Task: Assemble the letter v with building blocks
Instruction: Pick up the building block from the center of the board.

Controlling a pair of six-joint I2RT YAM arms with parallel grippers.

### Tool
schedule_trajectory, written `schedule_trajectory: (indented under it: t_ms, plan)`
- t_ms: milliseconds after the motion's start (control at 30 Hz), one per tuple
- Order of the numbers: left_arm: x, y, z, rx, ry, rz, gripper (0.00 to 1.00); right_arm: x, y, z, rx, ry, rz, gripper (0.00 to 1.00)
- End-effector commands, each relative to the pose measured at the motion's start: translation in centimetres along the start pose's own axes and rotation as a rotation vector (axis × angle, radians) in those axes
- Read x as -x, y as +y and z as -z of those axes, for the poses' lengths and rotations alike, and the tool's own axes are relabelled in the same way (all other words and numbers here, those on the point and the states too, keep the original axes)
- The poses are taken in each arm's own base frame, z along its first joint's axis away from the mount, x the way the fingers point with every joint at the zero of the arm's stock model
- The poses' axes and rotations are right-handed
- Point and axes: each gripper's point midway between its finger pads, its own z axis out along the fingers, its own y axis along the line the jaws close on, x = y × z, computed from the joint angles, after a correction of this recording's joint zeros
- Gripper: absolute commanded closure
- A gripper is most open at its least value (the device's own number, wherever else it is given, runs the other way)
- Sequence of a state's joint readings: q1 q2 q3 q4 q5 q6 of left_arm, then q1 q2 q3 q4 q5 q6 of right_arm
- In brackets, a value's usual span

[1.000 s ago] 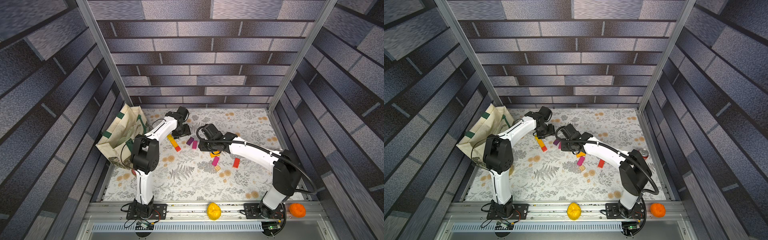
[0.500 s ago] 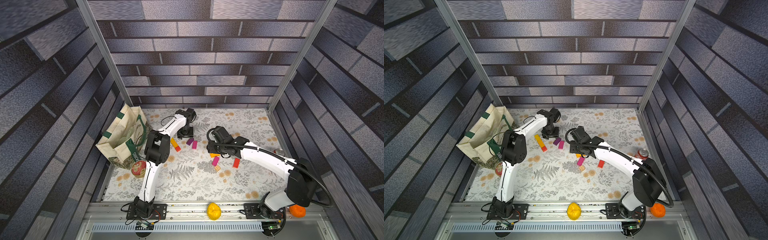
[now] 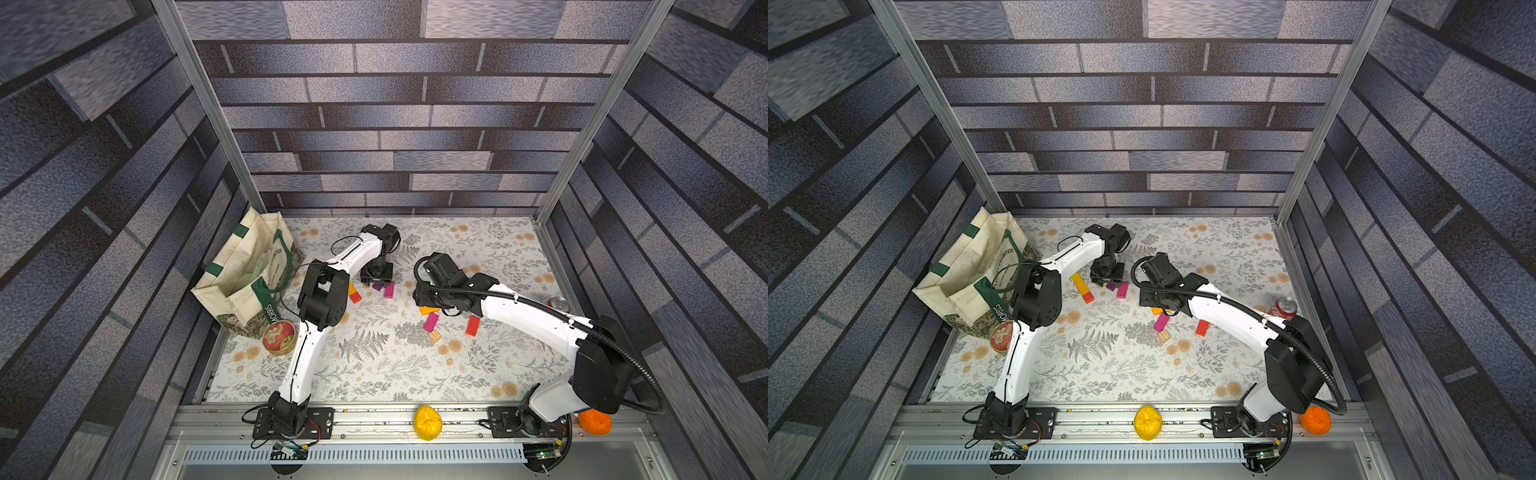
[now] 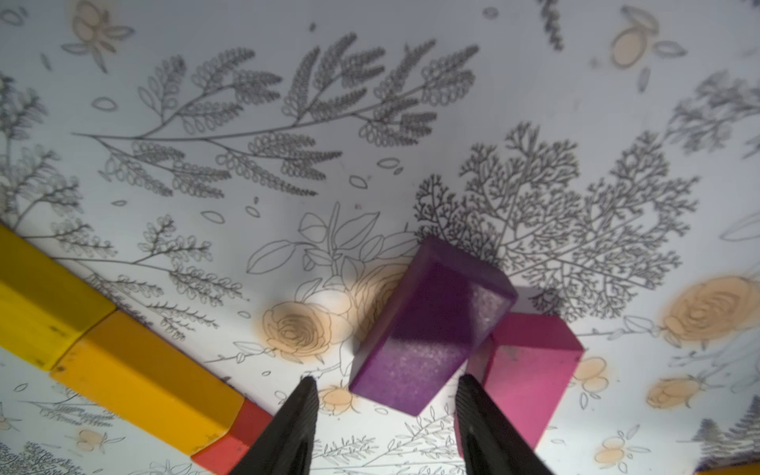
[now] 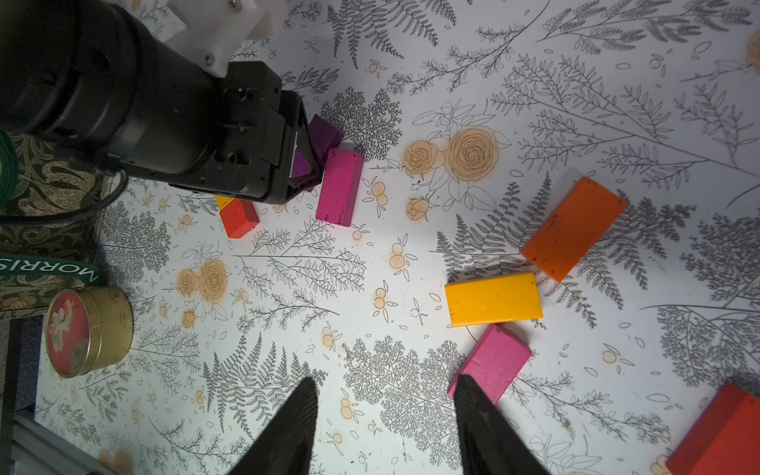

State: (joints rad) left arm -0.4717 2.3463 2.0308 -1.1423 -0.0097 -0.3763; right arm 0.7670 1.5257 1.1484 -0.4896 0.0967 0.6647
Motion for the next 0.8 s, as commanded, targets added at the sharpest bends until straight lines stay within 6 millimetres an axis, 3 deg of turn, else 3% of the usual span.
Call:
schedule_trajectory:
  t_ms: [0,533,767]
  plan:
    - [0.1,0.7,0.0,0.034,0.009,-0.016,0.45,0.3,-0.2,-0.1,-0.001,-0.003,-0.018,0.44]
    - [1.1,0.5,-1.8,-0.018,0.036,-0.039,0.50,0.3,-0.4,-0.2,-0.002,0.000,-0.029,0.44]
    - [1.4,0.1,-2.0,-0.038,0.057,-0.093,0.60,0.3,-0.4,-0.1,-0.004,0.001,-0.031,0.44]
